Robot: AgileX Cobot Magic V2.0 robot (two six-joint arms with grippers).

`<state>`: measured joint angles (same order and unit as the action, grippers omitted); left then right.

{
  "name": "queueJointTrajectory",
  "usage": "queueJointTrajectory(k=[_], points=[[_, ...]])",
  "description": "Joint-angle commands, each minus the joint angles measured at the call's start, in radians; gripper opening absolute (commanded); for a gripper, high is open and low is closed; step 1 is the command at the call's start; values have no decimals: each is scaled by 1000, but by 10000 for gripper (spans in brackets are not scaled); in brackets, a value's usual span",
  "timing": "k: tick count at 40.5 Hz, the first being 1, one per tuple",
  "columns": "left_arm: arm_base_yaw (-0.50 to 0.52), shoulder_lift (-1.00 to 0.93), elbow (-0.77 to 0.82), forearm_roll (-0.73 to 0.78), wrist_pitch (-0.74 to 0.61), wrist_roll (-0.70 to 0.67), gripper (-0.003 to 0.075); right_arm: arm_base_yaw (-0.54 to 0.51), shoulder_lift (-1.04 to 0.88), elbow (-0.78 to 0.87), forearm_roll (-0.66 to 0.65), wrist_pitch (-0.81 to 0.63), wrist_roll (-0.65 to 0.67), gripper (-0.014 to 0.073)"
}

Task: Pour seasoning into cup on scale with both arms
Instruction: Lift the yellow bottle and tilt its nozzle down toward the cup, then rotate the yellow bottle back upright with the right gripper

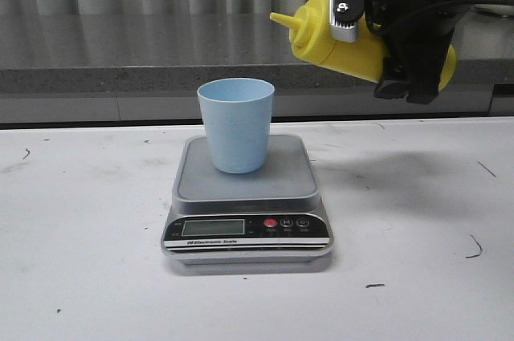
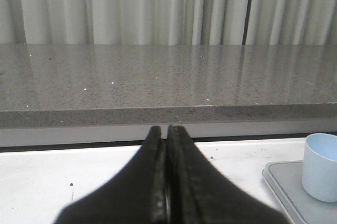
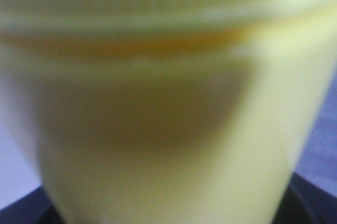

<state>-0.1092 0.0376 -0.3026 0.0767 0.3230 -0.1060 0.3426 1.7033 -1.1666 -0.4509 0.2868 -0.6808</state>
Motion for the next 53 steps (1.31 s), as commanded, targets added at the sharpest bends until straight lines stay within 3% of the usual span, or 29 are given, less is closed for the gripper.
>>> queueJointTrajectory(k=[1,9,21,25,32,39,45,53], points=[[2,12,-25,-7,-83,-11,-20,2,-52,-39,32,-58,81,79],[2,12,-25,-7,-83,-11,-20,2,-53,-39,114,-65,271,79],[2,12,-25,-7,-83,-11,-20,1,-80,-26,234,-127,668,77],[2,12,-25,-7,-83,-11,-20,1,-108,27,244,-242,784,77],[2,12,-25,-7,-83,-11,-20,1,-184,228,254,-589,919,77],[2,12,-25,-7,-83,-11,-20,1,-210,410,261,-847,922,77],[2,12,-25,-7,-83,-11,-20,0,-204,503,330,-954,913,77],[2,12,-25,-7,-83,-11,-20,-26,-167,567,439,-1078,750,78]])
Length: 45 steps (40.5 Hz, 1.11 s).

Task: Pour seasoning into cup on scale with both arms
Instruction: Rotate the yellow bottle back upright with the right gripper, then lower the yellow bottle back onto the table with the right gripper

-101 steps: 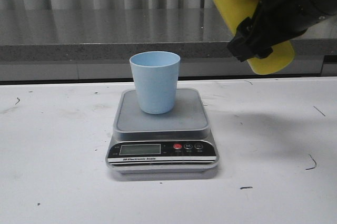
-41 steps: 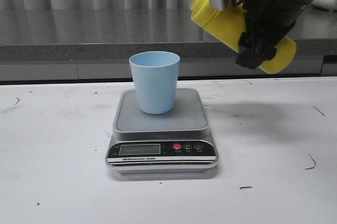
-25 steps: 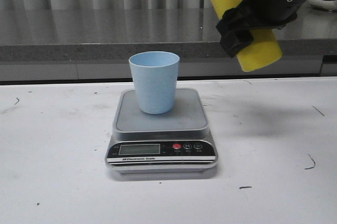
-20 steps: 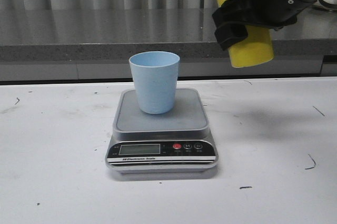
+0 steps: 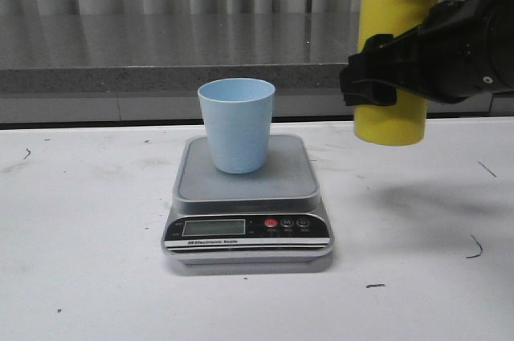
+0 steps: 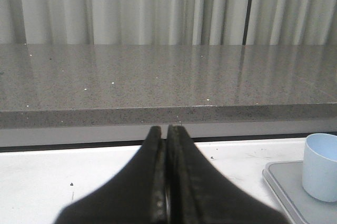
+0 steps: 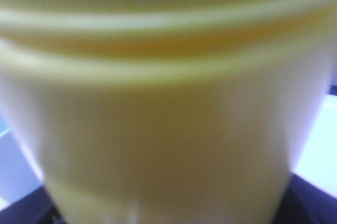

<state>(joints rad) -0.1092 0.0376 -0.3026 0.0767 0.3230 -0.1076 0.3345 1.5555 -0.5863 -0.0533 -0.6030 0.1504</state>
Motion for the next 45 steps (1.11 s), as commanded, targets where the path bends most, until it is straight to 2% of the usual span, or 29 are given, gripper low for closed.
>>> queueJointTrajectory(k=[1,12,20,26,39,45], points=[[2,12,-25,-7,-83,-9,-20,-23,-10,-11,43,-195,-90,78],[2,12,-25,-7,-83,-9,-20,-35,153,-10,64,-368,-101,80],[2,12,-25,-7,-83,-9,-20,-35,244,-10,154,-459,-101,80],[2,12,-25,-7,-83,-9,-20,-35,263,-10,215,-458,-101,80],[2,12,-25,-7,-83,-9,-20,-35,280,-10,215,-439,-101,81],[2,12,-25,-7,-83,-9,-20,-35,303,4,216,-447,-101,149]])
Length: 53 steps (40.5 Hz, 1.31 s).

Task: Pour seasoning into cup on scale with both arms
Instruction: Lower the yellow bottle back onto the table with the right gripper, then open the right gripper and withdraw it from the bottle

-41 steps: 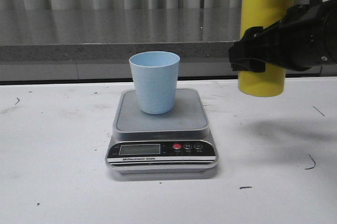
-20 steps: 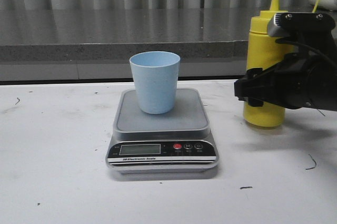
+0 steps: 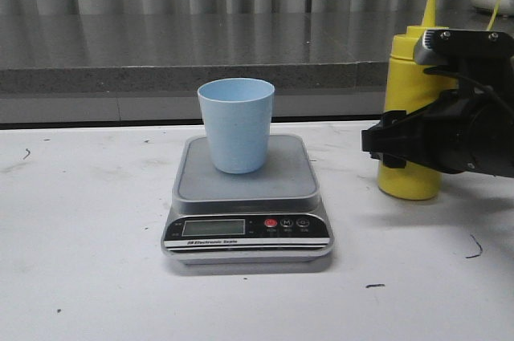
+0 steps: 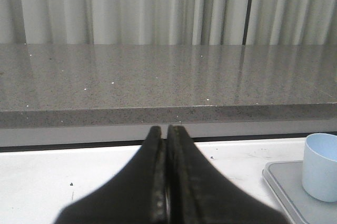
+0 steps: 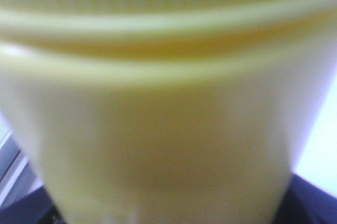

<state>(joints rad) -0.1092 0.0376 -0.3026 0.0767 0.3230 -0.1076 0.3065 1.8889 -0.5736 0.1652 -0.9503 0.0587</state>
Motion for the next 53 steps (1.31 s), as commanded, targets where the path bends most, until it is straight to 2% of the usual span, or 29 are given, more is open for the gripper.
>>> queueJointTrajectory(k=[1,6,13,16,38,53], points=[[2,12,-25,-7,-83,-9,-20,-7,-29,-5,-3,-103,-9,169],[2,12,-25,-7,-83,-9,-20,-7,-26,19,-3,-161,-9,311],[2,12,-25,-7,-83,-9,-20,-7,-26,77,-1,-337,-9,531],[2,12,-25,-7,-83,-9,-20,-7,-29,88,1,-335,-9,581],[2,12,-25,-7,-83,-9,-20,-3,-63,179,-15,-337,-6,582],[2,12,-25,-7,-83,-9,-20,-3,-290,355,-60,-327,-6,578]])
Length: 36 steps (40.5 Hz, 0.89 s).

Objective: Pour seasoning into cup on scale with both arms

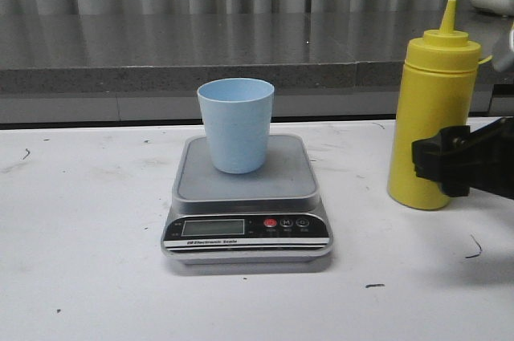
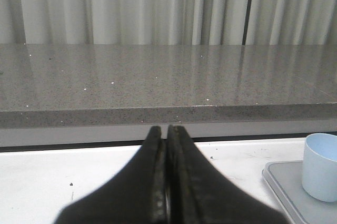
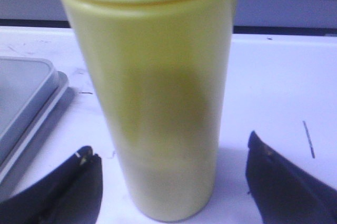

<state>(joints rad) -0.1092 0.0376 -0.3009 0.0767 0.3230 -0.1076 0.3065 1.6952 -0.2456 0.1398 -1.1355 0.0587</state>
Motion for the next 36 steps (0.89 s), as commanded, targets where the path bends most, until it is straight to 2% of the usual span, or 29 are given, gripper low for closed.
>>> queueJointTrajectory(k=[1,5,11,14,23,30,31,36], points=[[2,12,-26,-7,-83,-9,-20,-3,-126,42,-35,-134,-6,573],[2,12,-26,-8,-83,-9,-20,-3,-244,73,-24,-57,-6,479],[2,12,-26,-8,-83,-9,-20,-3,-458,69,-17,134,-7,222],[2,12,-26,-8,-83,-9,-20,-3,-576,57,-15,266,-8,145],[2,12,-26,-8,-83,-9,-20,-3,-888,-29,3,685,-19,71],[2,12,-26,-8,-83,-9,-20,-4,-1087,-129,3,1049,-117,-92],[2,12,-26,-8,-83,-9,-20,-4,-1107,-140,3,1084,-127,-121],[2,12,-26,-8,-83,-9,-20,-4,-1228,-166,3,1164,-141,-120]])
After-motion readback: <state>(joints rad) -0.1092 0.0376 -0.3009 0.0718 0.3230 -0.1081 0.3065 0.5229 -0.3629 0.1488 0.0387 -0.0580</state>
